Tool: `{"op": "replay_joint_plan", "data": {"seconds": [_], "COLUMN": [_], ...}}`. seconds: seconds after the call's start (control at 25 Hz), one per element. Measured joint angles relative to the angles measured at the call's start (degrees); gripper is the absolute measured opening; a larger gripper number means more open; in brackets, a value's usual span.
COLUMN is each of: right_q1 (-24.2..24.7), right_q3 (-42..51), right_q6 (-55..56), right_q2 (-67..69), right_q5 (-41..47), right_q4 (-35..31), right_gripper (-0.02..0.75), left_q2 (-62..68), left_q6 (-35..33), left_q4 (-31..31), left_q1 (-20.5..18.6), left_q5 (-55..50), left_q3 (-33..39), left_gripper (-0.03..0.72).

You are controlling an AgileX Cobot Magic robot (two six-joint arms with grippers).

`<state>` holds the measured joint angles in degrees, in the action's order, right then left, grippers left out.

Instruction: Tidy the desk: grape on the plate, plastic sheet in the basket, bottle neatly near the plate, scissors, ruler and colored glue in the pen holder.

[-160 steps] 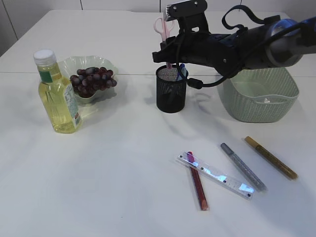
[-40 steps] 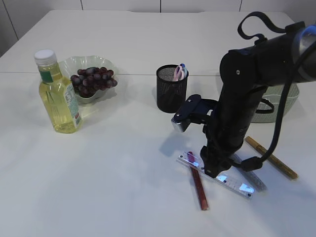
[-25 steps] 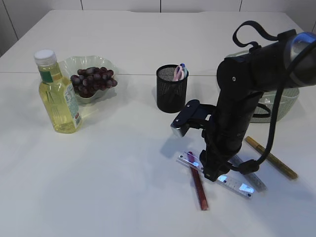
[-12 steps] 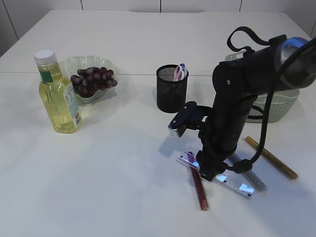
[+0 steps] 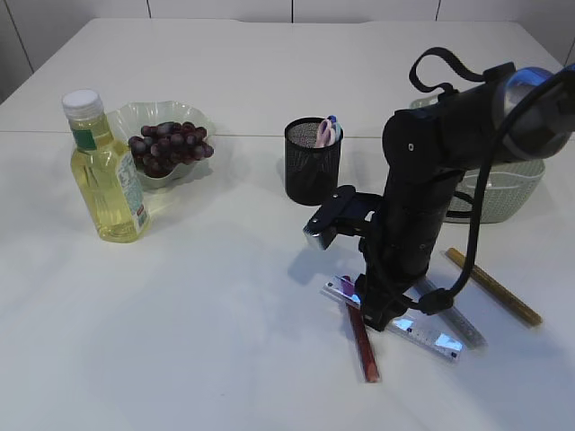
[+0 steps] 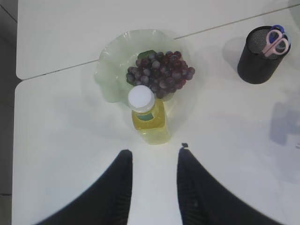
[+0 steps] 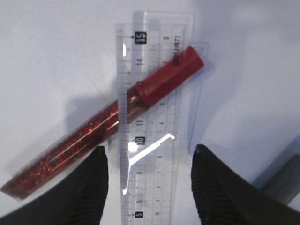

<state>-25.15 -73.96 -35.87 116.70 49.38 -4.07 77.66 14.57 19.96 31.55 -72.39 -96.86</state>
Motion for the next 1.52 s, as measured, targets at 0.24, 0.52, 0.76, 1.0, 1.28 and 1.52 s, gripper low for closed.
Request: {"op": "replay_joint_plan", "data": {"seconds": [0.24,0.52,0.76,1.0,1.28,1.52], "right_q1": [0.0,0.0,0.0,0.0,0.0,0.0], "right_q3": [0.0,0.0,0.0,0.0,0.0,0.0], "right_q6": [0.0,0.0,0.0,0.0,0.0,0.0], "right_q2": [0.0,0.0,0.0,0.0,0.0,0.0], "right_q5": [0.0,0.0,0.13,1.29,1.52,1.52], "right_q4": [-0.24,-0.34,-0.8,-0.94,-0.98,-0.98], "right_gripper": [0.452,0.452,0.456,0.456,0.456,0.456], "left_q2": [0.0,0.0,0.0,0.0,0.0,0.0], "left_q6": [0.0,0.0,0.0,0.0,0.0,0.0], "left_q4": [0.0,0.0,-0.09,-0.09,-0.09,-0.09], "left_q1": [0.0,0.0,0.0,0.0,0.0,0.0], "left_q5": [0.0,0.0,0.0,0.0,0.0,0.0], "left_q3": [0.0,0.0,0.0,0.0,0.0,0.0], "left_gripper": [0.241,0.241,0.241,0.241,0.241,0.241]}}
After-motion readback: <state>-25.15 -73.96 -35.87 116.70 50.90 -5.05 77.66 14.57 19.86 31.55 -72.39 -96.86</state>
